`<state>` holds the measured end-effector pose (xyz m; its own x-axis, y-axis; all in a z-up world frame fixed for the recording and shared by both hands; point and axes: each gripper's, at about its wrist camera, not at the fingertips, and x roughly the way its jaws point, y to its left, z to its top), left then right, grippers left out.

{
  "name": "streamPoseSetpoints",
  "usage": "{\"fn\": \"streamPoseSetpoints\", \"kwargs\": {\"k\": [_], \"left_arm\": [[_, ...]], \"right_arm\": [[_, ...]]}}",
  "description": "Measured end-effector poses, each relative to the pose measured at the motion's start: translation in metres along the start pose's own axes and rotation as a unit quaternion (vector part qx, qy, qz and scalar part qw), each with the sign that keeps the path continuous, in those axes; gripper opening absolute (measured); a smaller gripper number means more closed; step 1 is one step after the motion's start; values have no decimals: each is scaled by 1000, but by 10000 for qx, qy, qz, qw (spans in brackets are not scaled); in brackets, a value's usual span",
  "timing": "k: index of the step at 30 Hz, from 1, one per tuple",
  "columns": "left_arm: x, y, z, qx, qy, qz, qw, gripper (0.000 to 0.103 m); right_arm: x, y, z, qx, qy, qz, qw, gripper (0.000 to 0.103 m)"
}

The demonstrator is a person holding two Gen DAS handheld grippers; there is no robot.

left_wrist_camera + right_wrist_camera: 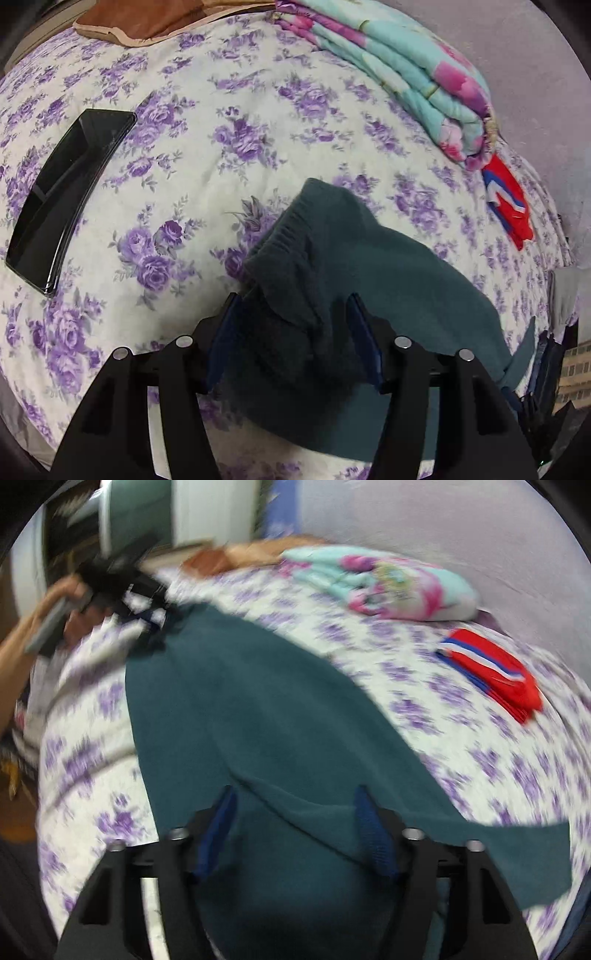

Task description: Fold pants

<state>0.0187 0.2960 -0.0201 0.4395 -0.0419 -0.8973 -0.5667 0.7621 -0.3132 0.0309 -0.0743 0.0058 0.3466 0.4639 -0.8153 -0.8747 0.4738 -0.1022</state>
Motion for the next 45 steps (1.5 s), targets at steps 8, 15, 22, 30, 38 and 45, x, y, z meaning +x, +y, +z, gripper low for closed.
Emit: {"fn": "streamPoseSetpoints", "kwargs": {"k": [8,15,22,30,38,45], "left_arm": [[-8,6,10,-128,-90,-58,9999,18],[-46,-2,7,-34,-471,-202,9987,12],[-56,10,-24,127,-486,181,9986,14],[-35,14,-41,262,-559,1386,9884,66],[-81,-62,-66,1277,-1933,1117,9664,85],[-13,-130,-106,2115,-1138,571,9690,87]], "right_arm": [[8,-12,14,256,-34,121,9996,4],[-50,-31,12,542,-735,365,9952,4],[-52,3,-19,86,-352,923,9951,4],[-42,-14,-27,710,-72,1003,9924,59],[-78,-149,-48,3039,-281,-910,9479,62],[-54,-224,-76,4199,42,-1838,8888,65]]}}
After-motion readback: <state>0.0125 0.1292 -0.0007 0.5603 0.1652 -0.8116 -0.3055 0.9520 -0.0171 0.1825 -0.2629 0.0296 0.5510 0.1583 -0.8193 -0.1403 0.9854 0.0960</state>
